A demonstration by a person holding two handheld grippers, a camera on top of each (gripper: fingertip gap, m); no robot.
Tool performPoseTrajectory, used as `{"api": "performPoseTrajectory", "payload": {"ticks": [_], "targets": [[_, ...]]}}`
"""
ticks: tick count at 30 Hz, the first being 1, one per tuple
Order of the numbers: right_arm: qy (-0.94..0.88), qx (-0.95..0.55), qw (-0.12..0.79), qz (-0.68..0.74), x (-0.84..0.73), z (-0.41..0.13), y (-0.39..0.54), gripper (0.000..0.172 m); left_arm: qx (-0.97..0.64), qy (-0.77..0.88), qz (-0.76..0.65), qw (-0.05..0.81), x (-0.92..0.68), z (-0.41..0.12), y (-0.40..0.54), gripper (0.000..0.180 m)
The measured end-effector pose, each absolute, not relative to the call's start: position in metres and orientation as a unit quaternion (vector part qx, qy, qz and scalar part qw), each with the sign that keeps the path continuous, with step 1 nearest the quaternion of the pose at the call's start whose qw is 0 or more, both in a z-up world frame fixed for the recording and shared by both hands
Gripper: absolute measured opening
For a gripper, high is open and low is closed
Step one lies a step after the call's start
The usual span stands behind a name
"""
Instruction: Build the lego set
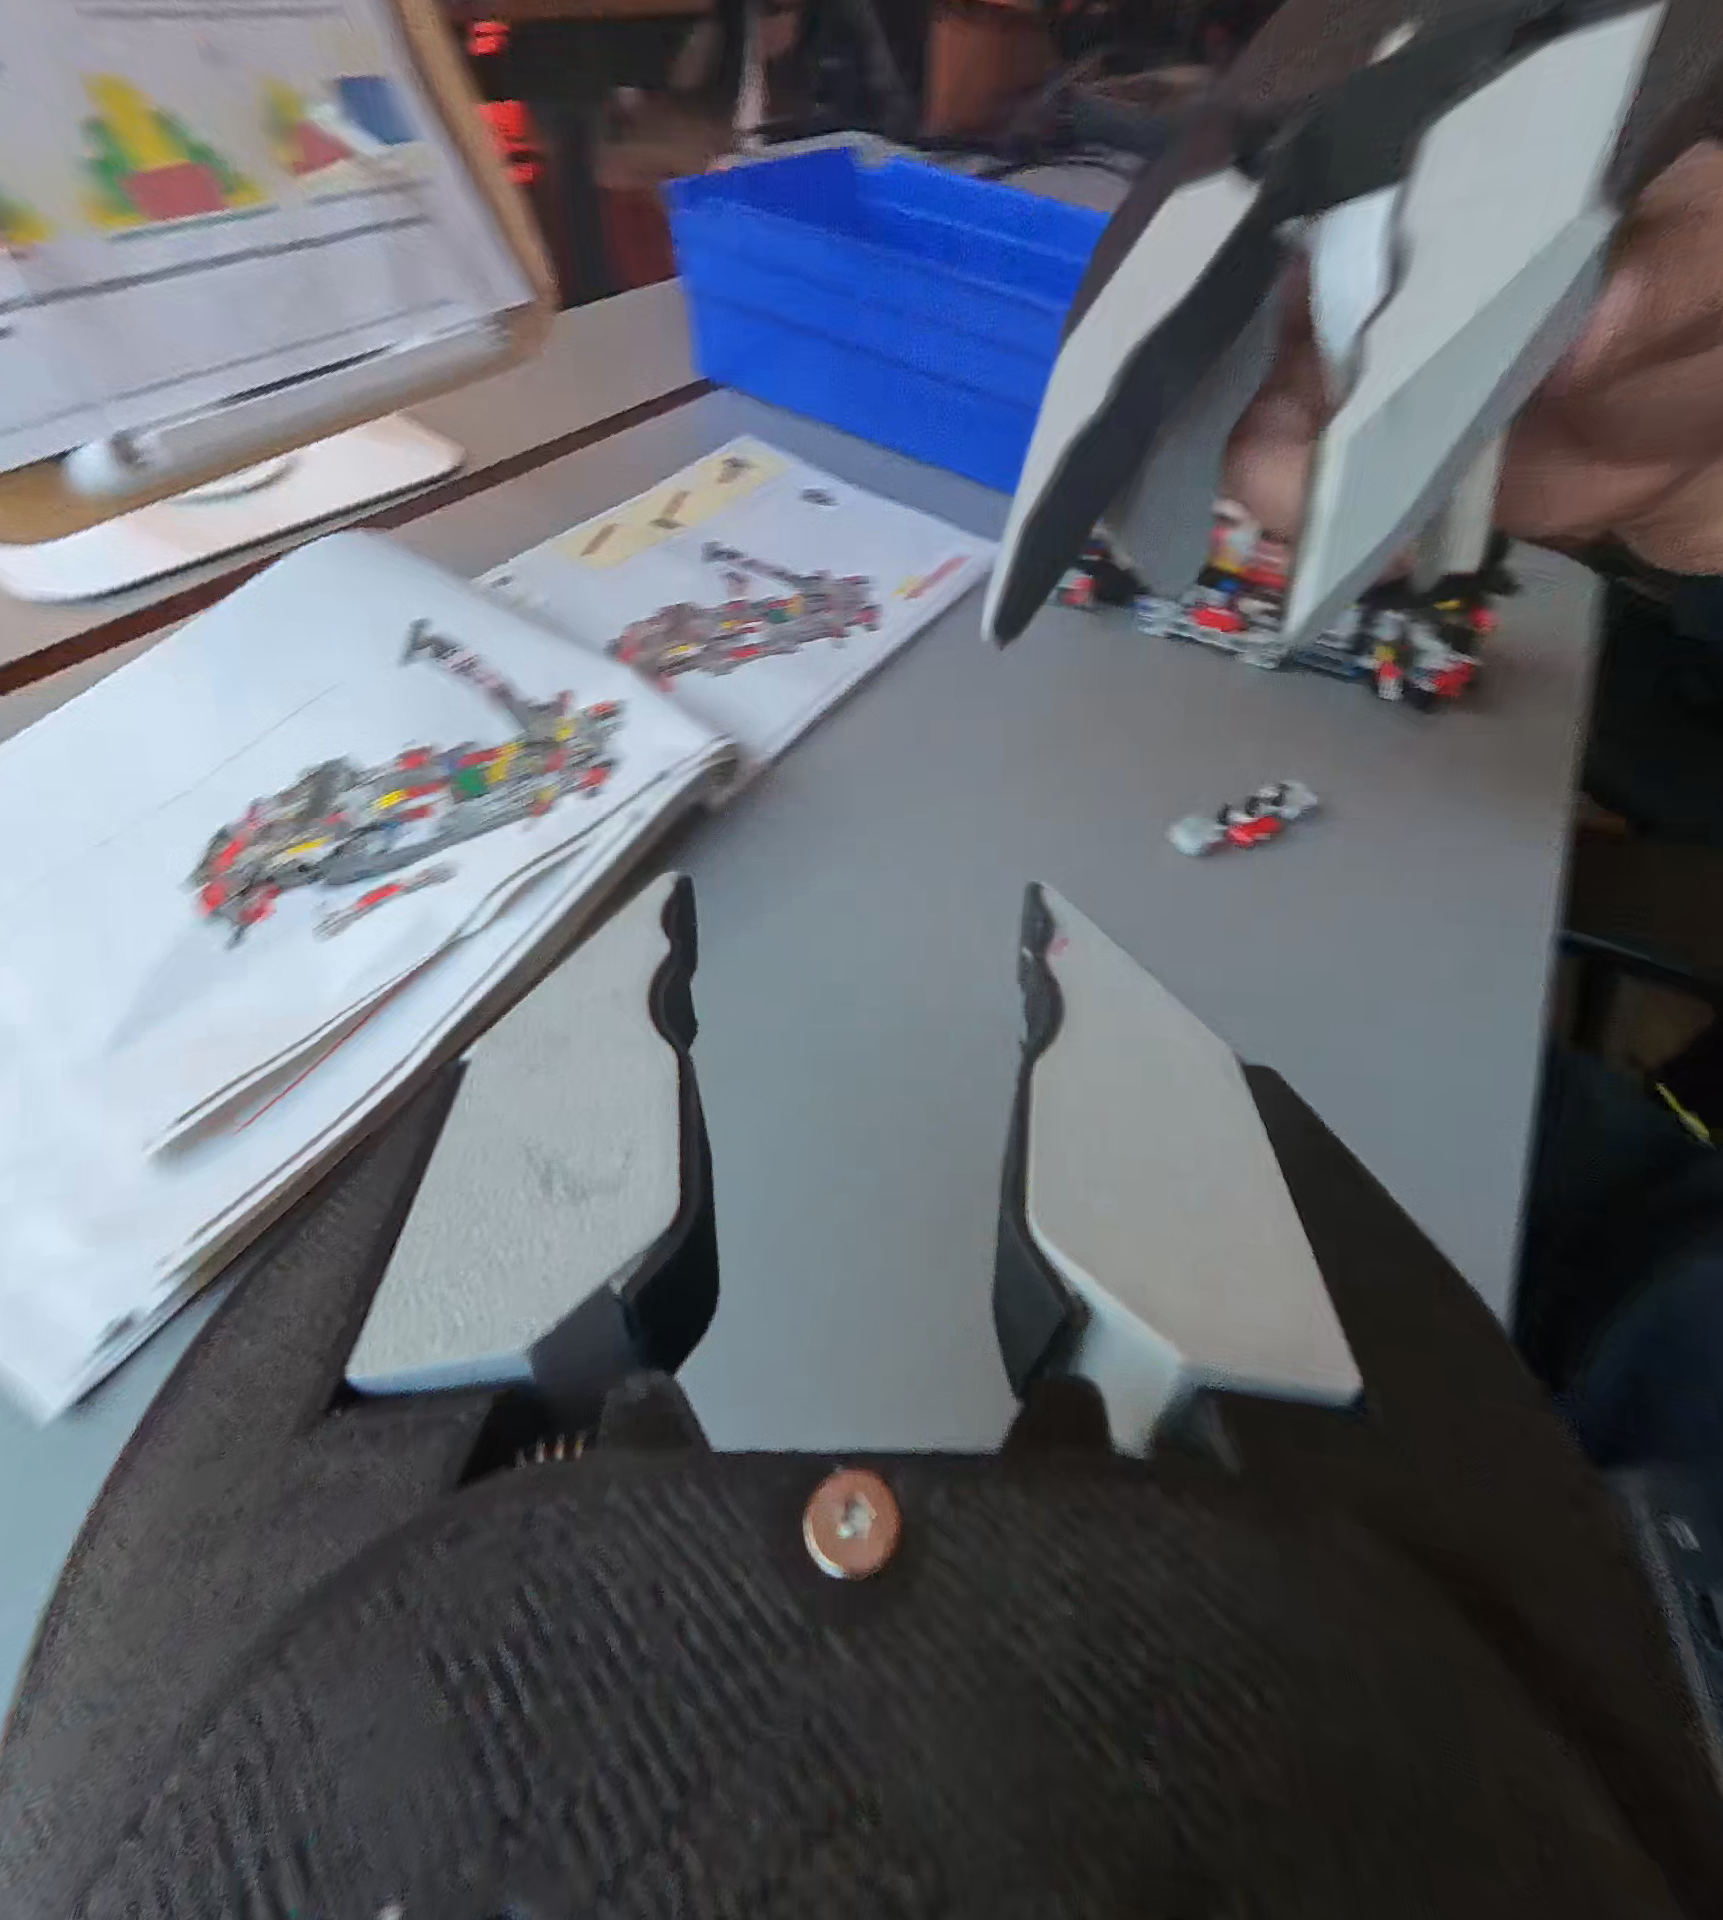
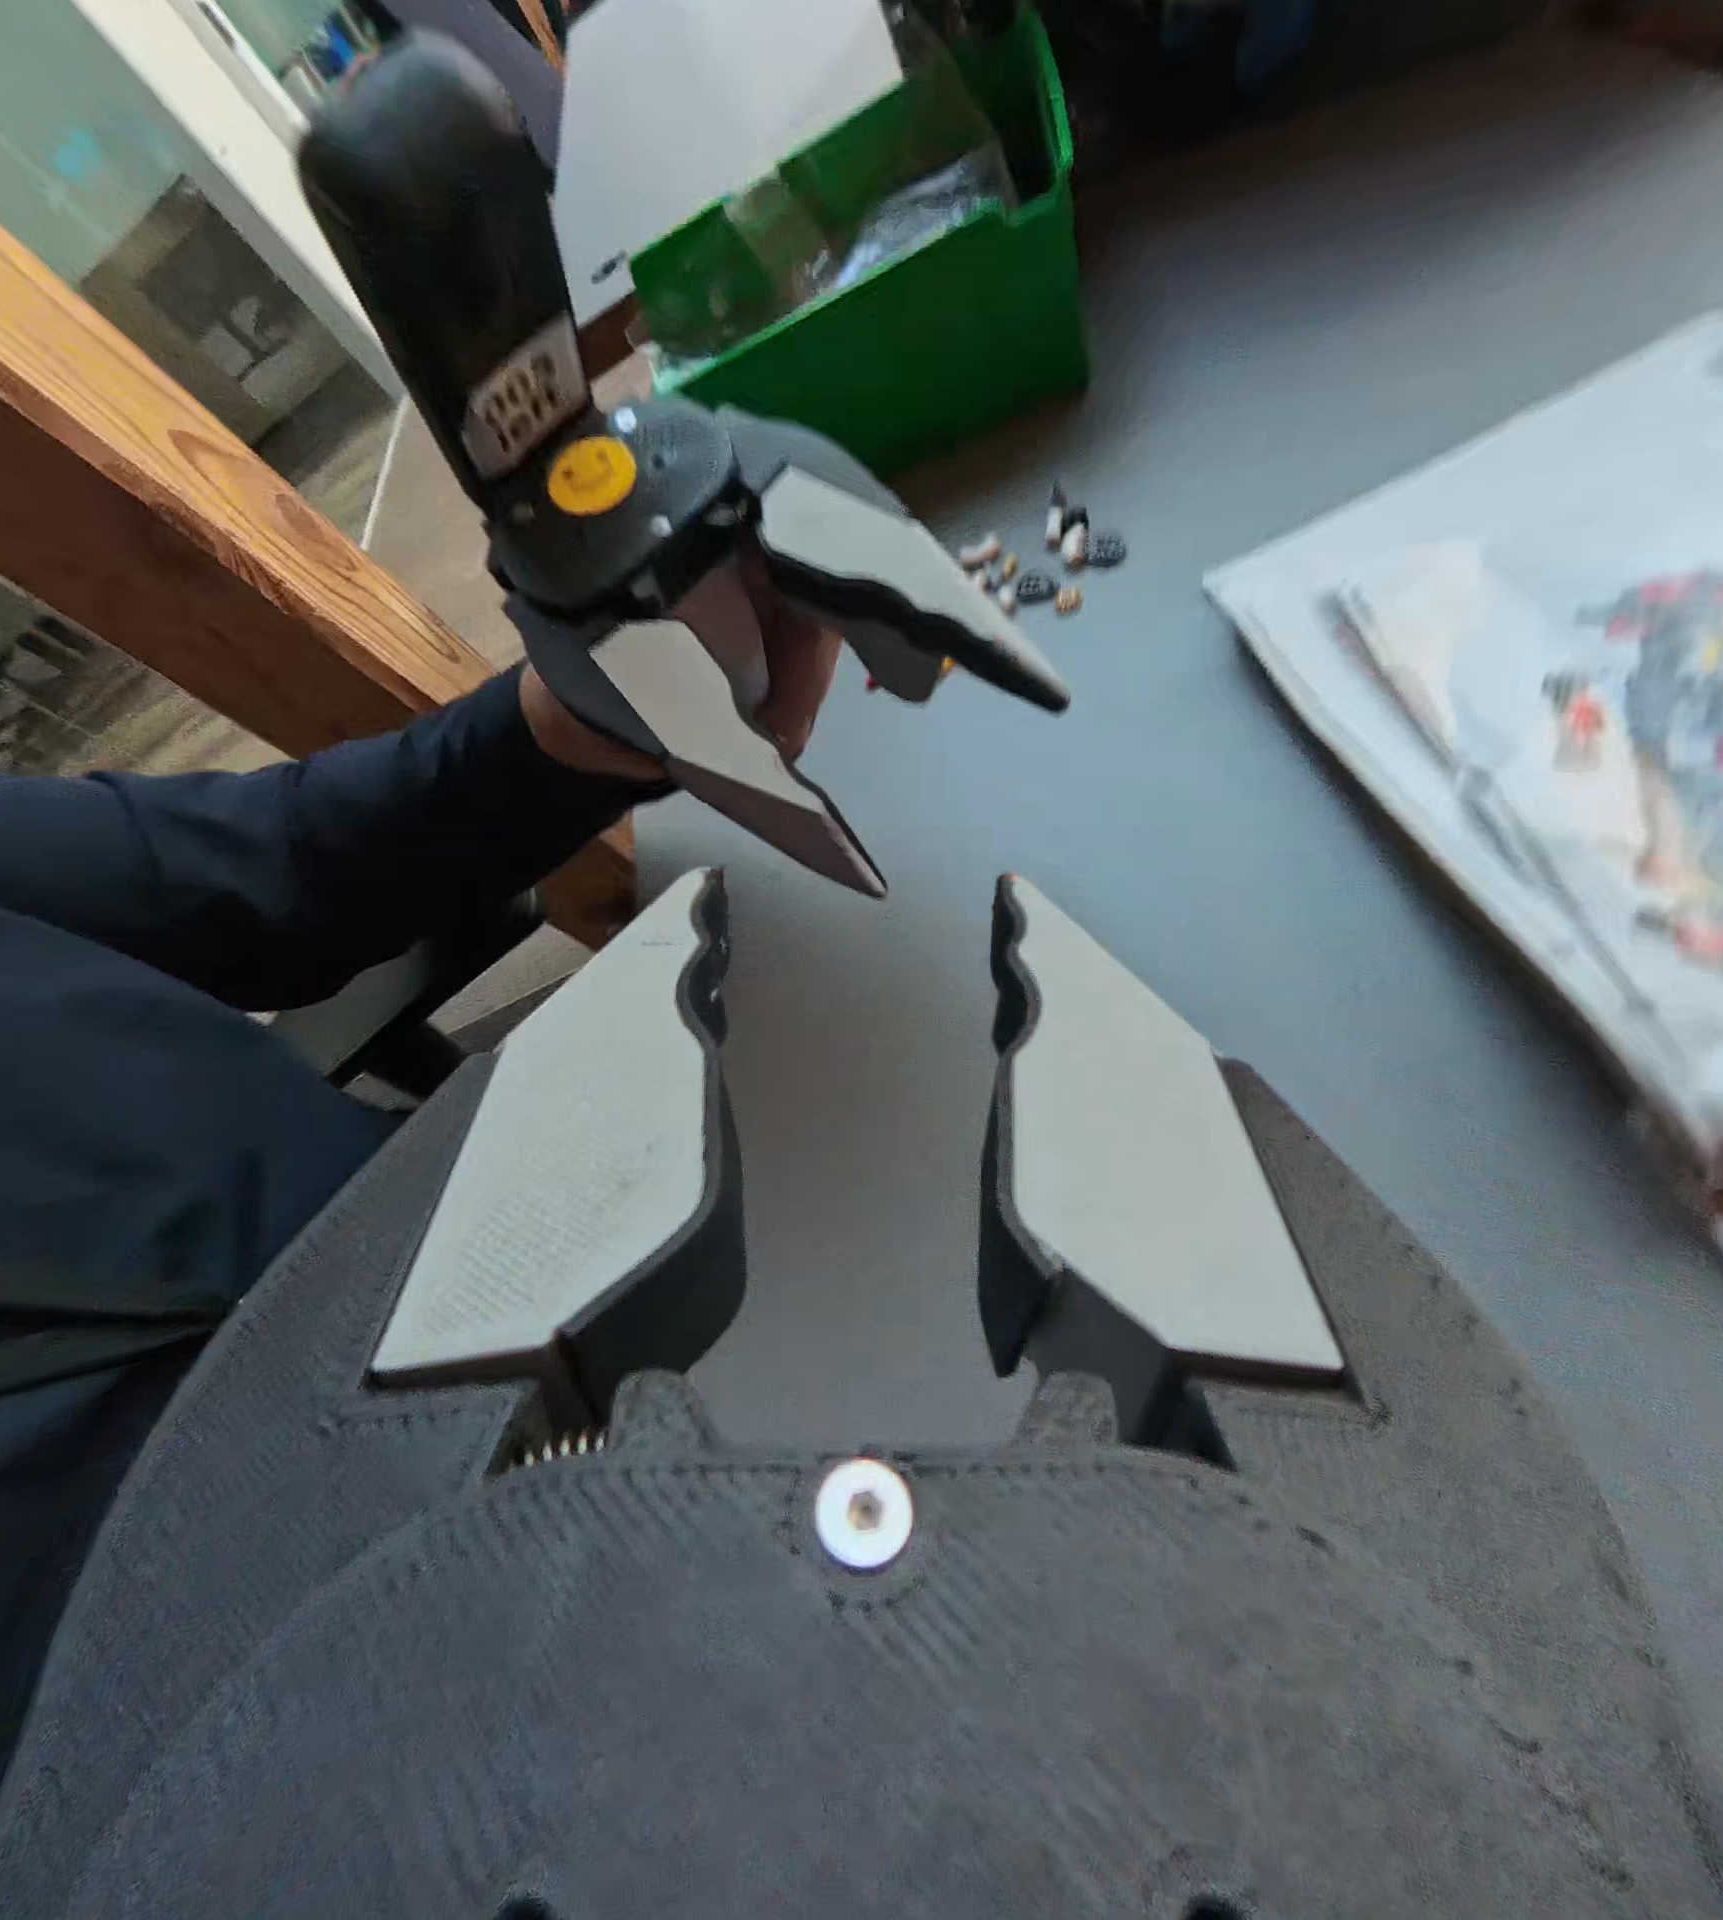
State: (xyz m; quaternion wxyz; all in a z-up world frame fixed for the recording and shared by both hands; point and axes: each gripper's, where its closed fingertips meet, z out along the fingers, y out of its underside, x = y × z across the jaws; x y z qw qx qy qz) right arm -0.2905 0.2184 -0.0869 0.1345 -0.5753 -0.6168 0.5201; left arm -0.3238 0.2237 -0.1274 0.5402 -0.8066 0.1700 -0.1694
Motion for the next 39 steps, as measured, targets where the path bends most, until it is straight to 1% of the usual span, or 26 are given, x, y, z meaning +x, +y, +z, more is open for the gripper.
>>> {"api": "performPoseTrajectory", "payload": {"ticks": [1, 2, 3, 4, 6, 7, 9, 11, 12, 13, 14, 16, 17, 19, 20, 22, 24, 26, 31, 33, 37, 39], "targets": [[-0.609, -0.59, 0.124, 0.516, -0.272, -0.097, 0.214, 0.053, -0.8, 0.209, -0.185, 0.532, -0.303, -0.124, 0.218, 0.061], [-0.606, -0.597, 0.128, 0.51, -0.255, -0.107, 0.209, 0.061, -0.795, 0.248, -0.192, 0.52, -0.283, -0.123, 0.212, 0.062], [-0.606, -0.607, 0.143, 0.495, -0.24, -0.119, 0.208, 0.07, -0.79, 0.278, -0.191, 0.512, -0.266, -0.12, 0.205, 0.063], [-0.605, -0.621, 0.161, 0.471, -0.227, -0.133, 0.209, 0.074, -0.782, 0.303, -0.196, 0.507, -0.247, -0.116, 0.198, 0.063], [-0.59, -0.659, 0.194, 0.423, -0.211, -0.159, 0.215, 0.072, -0.768, 0.339, -0.237, 0.489, -0.207, -0.107, 0.182, 0.066], [-0.583, -0.672, 0.201, 0.409, -0.207, -0.168, 0.215, 0.076, -0.764, 0.355, -0.254, 0.475, -0.188, -0.103, 0.176, 0.068], [-0.592, -0.669, 0.197, 0.404, -0.205, -0.176, 0.204, 0.101, -0.765, 0.378, -0.249, 0.458, -0.157, -0.1, 0.175, 0.069], [-0.588, -0.673, 0.226, 0.388, -0.21, -0.176, 0.205, 0.1, -0.78, 0.396, -0.215, 0.433, -0.136, -0.107, 0.18, 0.061], [-0.582, -0.678, 0.246, 0.377, -0.214, -0.176, 0.21, 0.102, -0.785, 0.409, -0.194, 0.423, -0.127, -0.112, 0.182, 0.059], [-0.58, -0.678, 0.261, 0.368, -0.216, -0.176, 0.212, 0.102, -0.79, 0.414, -0.16, 0.423, -0.125, -0.117, 0.187, 0.059], [-0.581, -0.678, 0.268, 0.362, -0.218, -0.177, 0.214, 0.101, -0.793, 0.419, -0.123, 0.425, -0.125, -0.122, 0.193, 0.054], [-0.592, -0.677, 0.254, 0.356, -0.218, -0.185, 0.21, 0.103, -0.796, 0.436, -0.076, 0.413, -0.127, -0.133, 0.196, 0.047], [-0.6, -0.677, 0.242, 0.351, -0.218, -0.192, 0.207, 0.1, -0.795, 0.446, -0.043, 0.41, -0.131, -0.138, 0.199, 0.038], [-0.618, -0.675, 0.239, 0.324, -0.217, -0.205, 0.207, 0.097, -0.786, 0.474, 0.015, 0.397, -0.136, -0.151, 0.199, 0.036], [-0.626, -0.673, 0.243, 0.311, -0.217, -0.211, 0.208, 0.1, -0.784, 0.48, 0.036, 0.393, -0.138, -0.156, 0.199, 0.036], [-0.649, -0.671, 0.233, 0.274, -0.214, -0.227, 0.209, 0.135, -0.795, 0.484, 0.016, 0.365, -0.136, -0.168, 0.191, 0.033], [-0.666, -0.667, 0.212, 0.259, -0.216, -0.24, 0.206, 0.144, -0.801, 0.484, 0.0, 0.351, -0.139, -0.177, 0.189, 0.033], [-0.669, -0.661, 0.217, 0.263, -0.222, -0.24, 0.207, 0.145, -0.803, 0.483, -0.003, 0.35, -0.143, -0.178, 0.189, 0.032], [-0.672, -0.651, 0.225, 0.271, -0.237, -0.232, 0.211, 0.155, -0.82, 0.456, -0.014, 0.345, -0.153, -0.171, 0.194, 0.033], [-0.674, -0.653, 0.192, 0.287, -0.236, -0.232, 0.205, 0.156, -0.835, 0.429, -0.036, 0.343, -0.154, -0.166, 0.195, 0.034], [-0.652, -0.639, 0.135, 0.386, -0.236, -0.196, 0.184, 0.157, -0.815, 0.397, -0.095, 0.412, -0.148, -0.126, 0.195, 0.036], [-0.653, -0.634, 0.136, 0.391, -0.233, -0.18, 0.18, 0.153, -0.801, 0.403, -0.108, 0.43, -0.147, -0.106, 0.189, 0.037]]}}
